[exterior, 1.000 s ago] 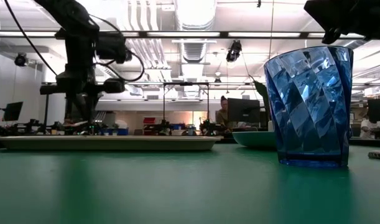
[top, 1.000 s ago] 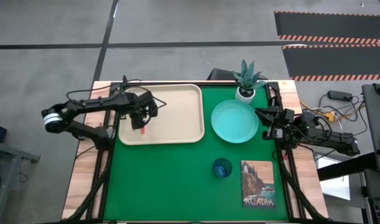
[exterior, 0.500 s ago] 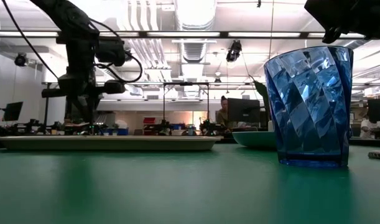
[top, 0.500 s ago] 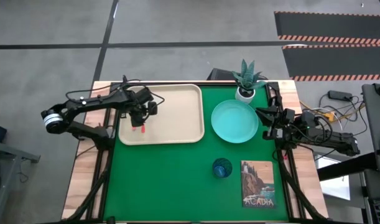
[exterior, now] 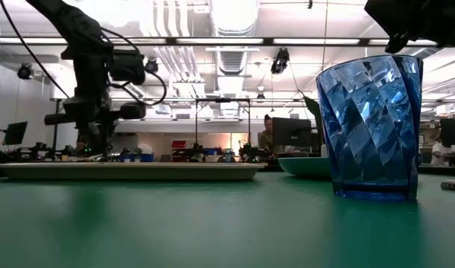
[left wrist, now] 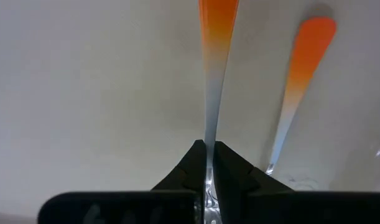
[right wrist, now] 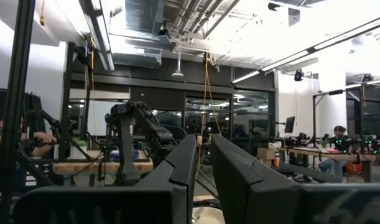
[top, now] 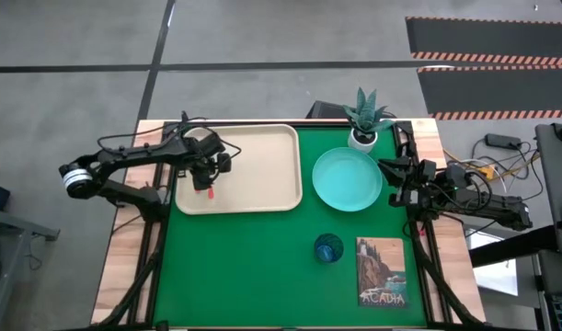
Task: Pick and place plate/cup/fork/spoon on tray
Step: Put the orange fork on the white tray to the right of the orange spoon
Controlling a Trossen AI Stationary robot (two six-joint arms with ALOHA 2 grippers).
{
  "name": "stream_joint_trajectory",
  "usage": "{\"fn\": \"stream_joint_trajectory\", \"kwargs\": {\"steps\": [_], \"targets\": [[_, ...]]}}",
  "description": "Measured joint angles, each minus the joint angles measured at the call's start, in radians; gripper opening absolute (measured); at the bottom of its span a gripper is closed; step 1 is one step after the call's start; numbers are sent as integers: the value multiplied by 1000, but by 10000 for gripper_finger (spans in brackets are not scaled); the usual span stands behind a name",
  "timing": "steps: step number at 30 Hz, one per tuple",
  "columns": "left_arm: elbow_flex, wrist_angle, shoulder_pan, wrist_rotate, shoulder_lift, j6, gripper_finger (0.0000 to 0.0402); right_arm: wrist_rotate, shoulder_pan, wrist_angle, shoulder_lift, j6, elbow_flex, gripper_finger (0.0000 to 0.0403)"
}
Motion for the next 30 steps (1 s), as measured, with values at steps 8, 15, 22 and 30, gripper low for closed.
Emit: {"fn": "stream_joint_trajectory", "kwargs": {"steps": [8,15,22,30], "targets": [[-47,42,3,-1,-58,15,0,0,0,7,0,-13,0,43],[-36,49,17,-4,-41,38,0,0,0,8,0,-13,0,43],[-26,43,34,-57,-2,101,0,0,0,8,0,-13,0,43],[-20,50,58,-56,25,110,0,0,0,7,0,-15,0,43]]}}
